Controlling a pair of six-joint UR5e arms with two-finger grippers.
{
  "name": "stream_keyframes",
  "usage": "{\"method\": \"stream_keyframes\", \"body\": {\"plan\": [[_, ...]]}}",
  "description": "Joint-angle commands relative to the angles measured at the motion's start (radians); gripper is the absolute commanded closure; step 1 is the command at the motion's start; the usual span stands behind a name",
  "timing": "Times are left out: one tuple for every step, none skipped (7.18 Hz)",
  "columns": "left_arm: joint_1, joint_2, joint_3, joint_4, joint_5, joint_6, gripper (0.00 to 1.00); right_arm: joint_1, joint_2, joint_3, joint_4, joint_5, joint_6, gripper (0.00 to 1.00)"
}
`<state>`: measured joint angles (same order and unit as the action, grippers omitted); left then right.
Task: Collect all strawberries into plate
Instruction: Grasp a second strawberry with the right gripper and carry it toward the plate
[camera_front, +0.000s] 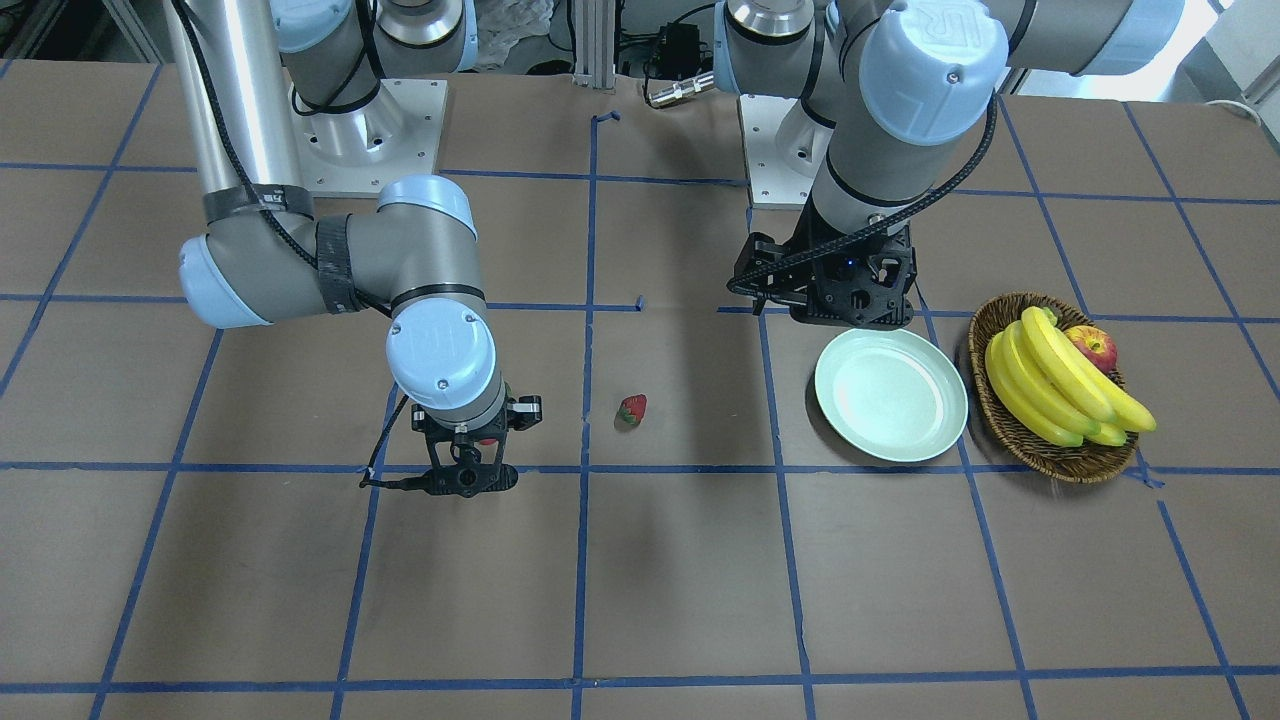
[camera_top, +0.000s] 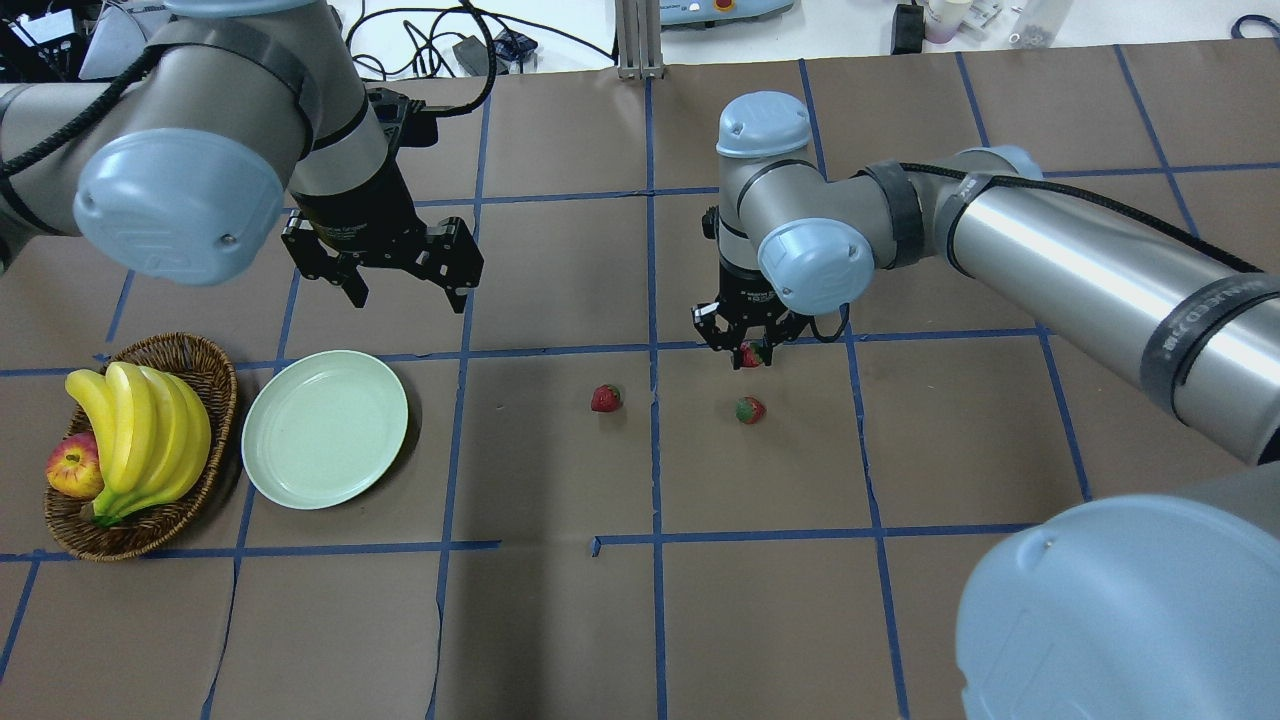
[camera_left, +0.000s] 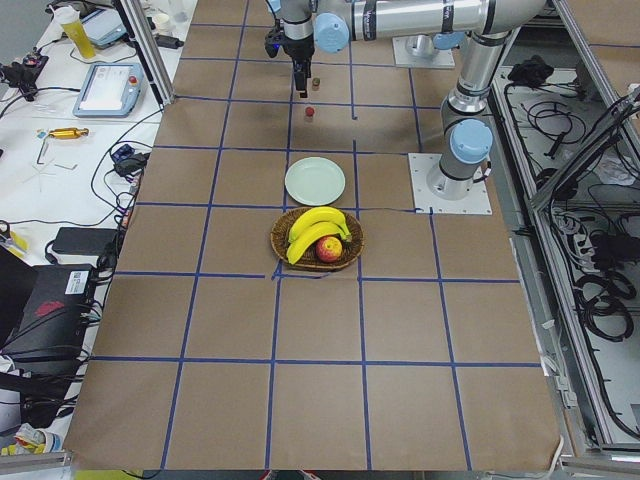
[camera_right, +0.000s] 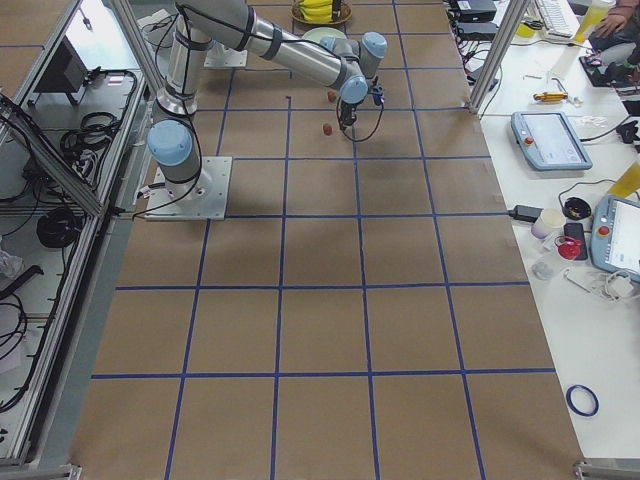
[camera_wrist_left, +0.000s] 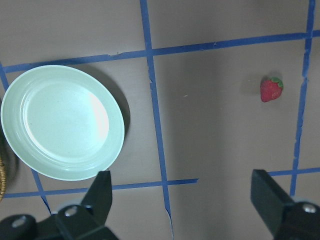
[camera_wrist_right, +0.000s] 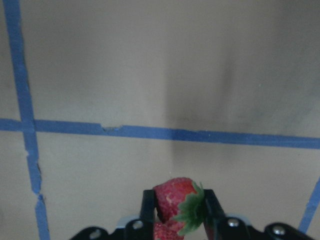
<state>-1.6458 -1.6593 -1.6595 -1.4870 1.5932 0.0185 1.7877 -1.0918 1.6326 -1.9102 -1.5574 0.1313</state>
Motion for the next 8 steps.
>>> {"method": "stream_keyframes", "body": {"plan": [[0.003,0.001,-0.002,0.008,0.005,0.009,0.0,0.009,-0.016,-0.082,0.028,0.022,0.007,1.0],[0.004,0.003,-0.003,0.008,0.008,0.012,0.0,0.039,-0.026,-0.082,0.025,0.054,0.017,1.0],[0.006,0.001,-0.003,0.011,0.008,0.014,0.0,0.1,-0.026,-0.083,0.016,0.069,0.048,1.0],[0.015,0.003,-0.005,0.011,0.011,0.015,0.0,0.142,-0.026,-0.098,0.008,0.107,0.083,1.0],[0.029,0.001,-0.003,0.011,0.011,0.015,0.0,0.174,-0.023,-0.121,0.01,0.117,0.103,1.0],[0.052,0.003,-0.003,0.01,0.01,0.027,0.0,0.209,-0.013,-0.123,0.008,0.117,0.126,1.0],[0.078,0.004,-0.003,0.01,0.013,0.069,0.0,0.235,-0.005,-0.125,0.007,0.119,0.132,1.0],[0.101,0.006,-0.003,0.01,0.013,0.077,0.0,0.275,0.009,-0.125,-0.03,0.149,0.16,1.0]]}}
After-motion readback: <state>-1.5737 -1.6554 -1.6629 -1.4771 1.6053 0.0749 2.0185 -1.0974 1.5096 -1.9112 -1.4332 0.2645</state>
